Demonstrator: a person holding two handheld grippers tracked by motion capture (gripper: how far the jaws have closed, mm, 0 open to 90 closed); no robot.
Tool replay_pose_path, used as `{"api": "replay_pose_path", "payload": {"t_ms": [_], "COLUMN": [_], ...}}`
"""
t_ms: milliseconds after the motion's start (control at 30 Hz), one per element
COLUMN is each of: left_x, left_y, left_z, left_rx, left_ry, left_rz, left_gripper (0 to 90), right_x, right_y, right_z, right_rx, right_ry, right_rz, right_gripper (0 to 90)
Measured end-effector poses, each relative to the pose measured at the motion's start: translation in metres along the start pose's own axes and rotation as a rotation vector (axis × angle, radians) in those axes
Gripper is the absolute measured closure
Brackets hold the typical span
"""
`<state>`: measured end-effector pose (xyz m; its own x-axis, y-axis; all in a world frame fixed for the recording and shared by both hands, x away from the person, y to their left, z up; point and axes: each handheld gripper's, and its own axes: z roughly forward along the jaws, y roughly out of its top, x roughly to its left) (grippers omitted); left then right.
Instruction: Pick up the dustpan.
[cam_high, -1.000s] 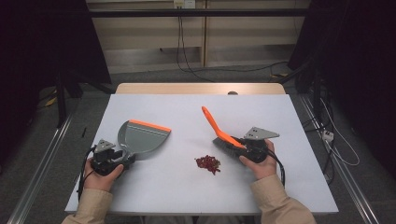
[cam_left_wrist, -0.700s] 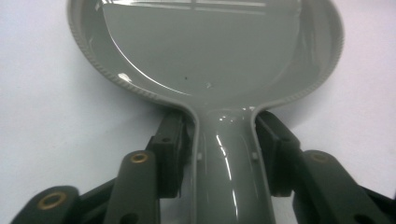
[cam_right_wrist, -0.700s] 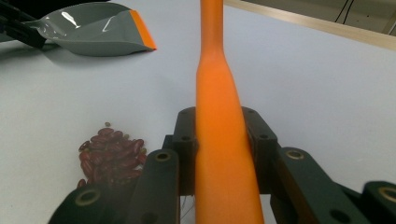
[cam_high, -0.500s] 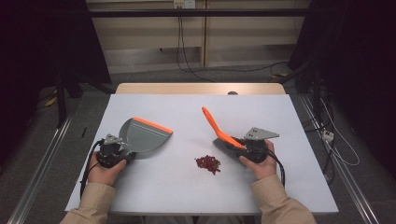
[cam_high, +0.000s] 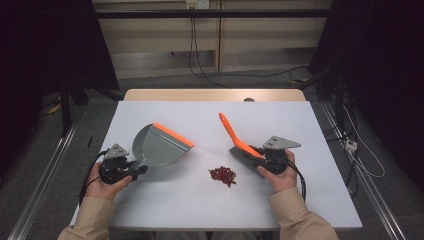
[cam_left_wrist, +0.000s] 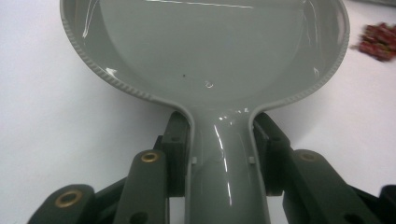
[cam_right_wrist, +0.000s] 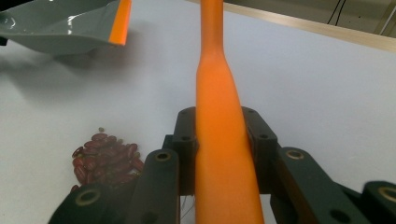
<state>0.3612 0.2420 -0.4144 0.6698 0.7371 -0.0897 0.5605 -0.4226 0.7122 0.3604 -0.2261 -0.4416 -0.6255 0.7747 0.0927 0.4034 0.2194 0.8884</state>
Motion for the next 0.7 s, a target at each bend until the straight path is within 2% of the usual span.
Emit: {"api": "replay_pose_path", "payload": {"t_ms": [233, 267, 300, 367, 567, 700], "left_x": [-0.015, -0.017, -0.019, -0.023, -0.033, -0.039], "left_y": [0.0, 0.0, 0.0, -0.001, -0.006, -0.008], "left_z": [-0.002, -0.002, -0.002, -0.002, -0.002, -0.001], "left_rx": [0.02, 0.023, 0.034, 0.045, 0.081, 0.096], "left_ry": [-0.066, -0.06, -0.086, -0.098, -0.148, -0.175], "left_rz": [0.067, 0.079, 0.093, 0.122, 0.165, 0.171], "left_gripper": [63.3, 63.3, 63.3, 63.3, 63.2, 63.2], "right_x": [0.0, 0.0, 0.0, 0.0, 0.0, 0.001], "right_y": [0.0, 0.0, 0.0, 0.0, -0.001, -0.001], "right_z": [0.001, 0.001, 0.001, 0.0, 0.001, 0.002], "right_rx": [-0.004, -0.005, -0.006, -0.008, -0.003, 0.0], "right_ry": [-0.008, -0.009, -0.007, -0.009, -0.015, -0.013], "right_rz": [0.006, 0.006, 0.008, 0.006, 0.008, 0.006], "right_gripper": [71.2, 71.2, 71.2, 71.2, 71.2, 71.2]}}
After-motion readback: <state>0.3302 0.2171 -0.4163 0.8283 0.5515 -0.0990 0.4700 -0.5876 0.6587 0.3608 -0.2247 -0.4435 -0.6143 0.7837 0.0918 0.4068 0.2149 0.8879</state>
